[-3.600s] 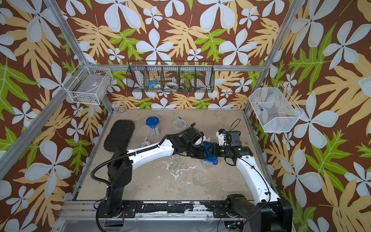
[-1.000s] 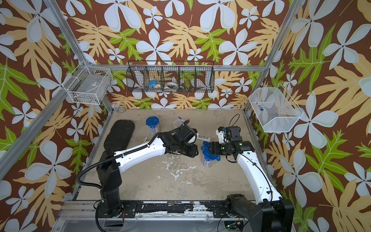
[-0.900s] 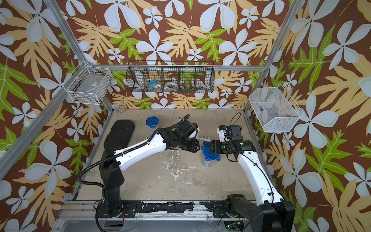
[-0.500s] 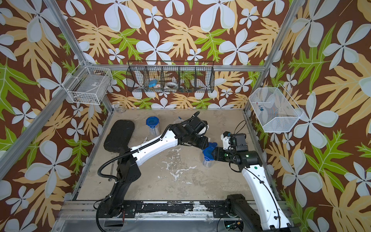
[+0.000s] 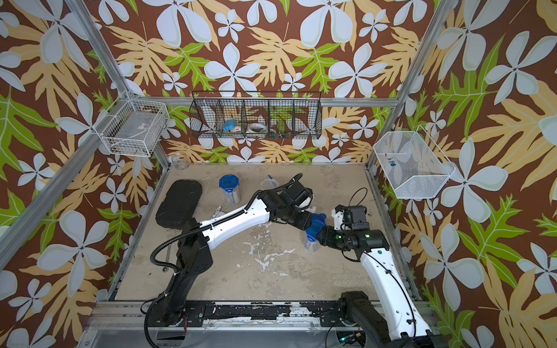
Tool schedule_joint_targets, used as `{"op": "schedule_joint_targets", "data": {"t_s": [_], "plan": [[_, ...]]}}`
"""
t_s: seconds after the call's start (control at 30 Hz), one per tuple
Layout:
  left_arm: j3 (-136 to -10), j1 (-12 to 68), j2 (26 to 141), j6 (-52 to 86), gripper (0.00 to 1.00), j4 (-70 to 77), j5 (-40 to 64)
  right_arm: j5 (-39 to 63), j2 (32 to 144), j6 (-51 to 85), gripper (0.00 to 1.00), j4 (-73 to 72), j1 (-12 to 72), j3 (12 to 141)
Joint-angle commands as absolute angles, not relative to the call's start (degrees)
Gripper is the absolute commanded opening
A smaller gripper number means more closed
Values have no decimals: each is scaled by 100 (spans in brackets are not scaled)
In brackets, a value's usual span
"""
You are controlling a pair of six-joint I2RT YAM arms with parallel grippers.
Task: Pack away toiletry kits
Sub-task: Close the fastener on the container.
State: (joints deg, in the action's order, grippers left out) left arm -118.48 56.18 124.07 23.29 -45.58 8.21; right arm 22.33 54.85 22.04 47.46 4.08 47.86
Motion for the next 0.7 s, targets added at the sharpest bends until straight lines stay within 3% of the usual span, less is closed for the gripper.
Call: {"op": "schedule_joint_targets", "data": {"t_s": [0.0, 0.67], "plan": [[-11839, 5639, 12402, 2284, 45, -4580, 904, 2313, 5549, 2150, 56, 4515, 344, 4749], [-10944, 5634, 12152, 2915, 44, -3600, 2077, 2936, 5854, 2120, 54, 3748, 316, 4459]]}}
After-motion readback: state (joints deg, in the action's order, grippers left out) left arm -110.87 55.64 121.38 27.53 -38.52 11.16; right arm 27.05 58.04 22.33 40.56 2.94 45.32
